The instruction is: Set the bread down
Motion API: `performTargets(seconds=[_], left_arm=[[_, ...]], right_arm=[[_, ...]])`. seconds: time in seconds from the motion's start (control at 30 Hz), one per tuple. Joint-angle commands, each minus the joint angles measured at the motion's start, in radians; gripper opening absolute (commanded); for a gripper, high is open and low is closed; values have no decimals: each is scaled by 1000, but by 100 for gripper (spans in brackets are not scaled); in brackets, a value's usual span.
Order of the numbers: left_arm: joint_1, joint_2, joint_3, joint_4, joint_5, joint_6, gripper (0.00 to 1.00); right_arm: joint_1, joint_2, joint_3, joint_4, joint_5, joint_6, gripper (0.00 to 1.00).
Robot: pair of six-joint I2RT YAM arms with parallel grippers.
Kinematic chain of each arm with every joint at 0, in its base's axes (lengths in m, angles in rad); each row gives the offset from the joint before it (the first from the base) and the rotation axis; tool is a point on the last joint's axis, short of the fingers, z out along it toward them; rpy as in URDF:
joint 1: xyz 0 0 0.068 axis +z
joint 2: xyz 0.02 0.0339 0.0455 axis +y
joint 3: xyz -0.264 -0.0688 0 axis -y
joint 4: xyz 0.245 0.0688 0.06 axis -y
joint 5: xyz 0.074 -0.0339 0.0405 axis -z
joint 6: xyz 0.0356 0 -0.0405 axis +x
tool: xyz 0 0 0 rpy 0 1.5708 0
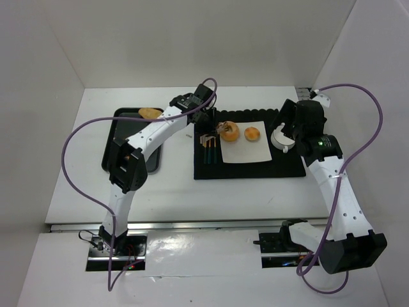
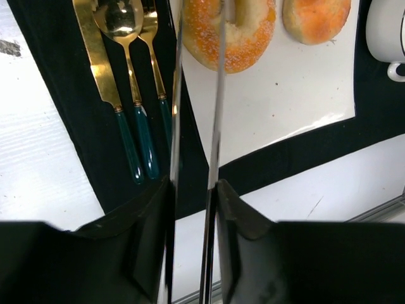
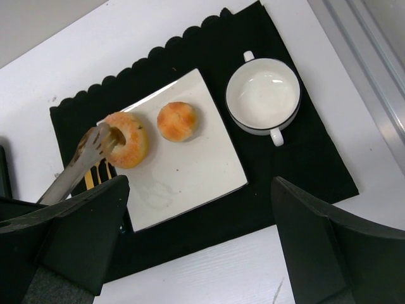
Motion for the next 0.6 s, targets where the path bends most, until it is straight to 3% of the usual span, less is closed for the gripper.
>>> performTargets(seconds=[0.0,0.03,0.2,0.37,0.57], left_arm=[[-13,-14,49,12,12,19,45],[-13,-23,49,12,12,19,52],[-13,-69,58,2,12,19,68],[-13,-106,110,-49,-40,41,69],[-13,-262,3,-60,-256,113,57]], right_arm=[[-8,-2,14,5,-11,-10,100],[-8,-2,14,5,-11,-10,100],[-8,7,14,5,-30,-10,100],[-8,7,3,5,-39,-10,100],[-8,-2,-6,23,-50,-10,100]])
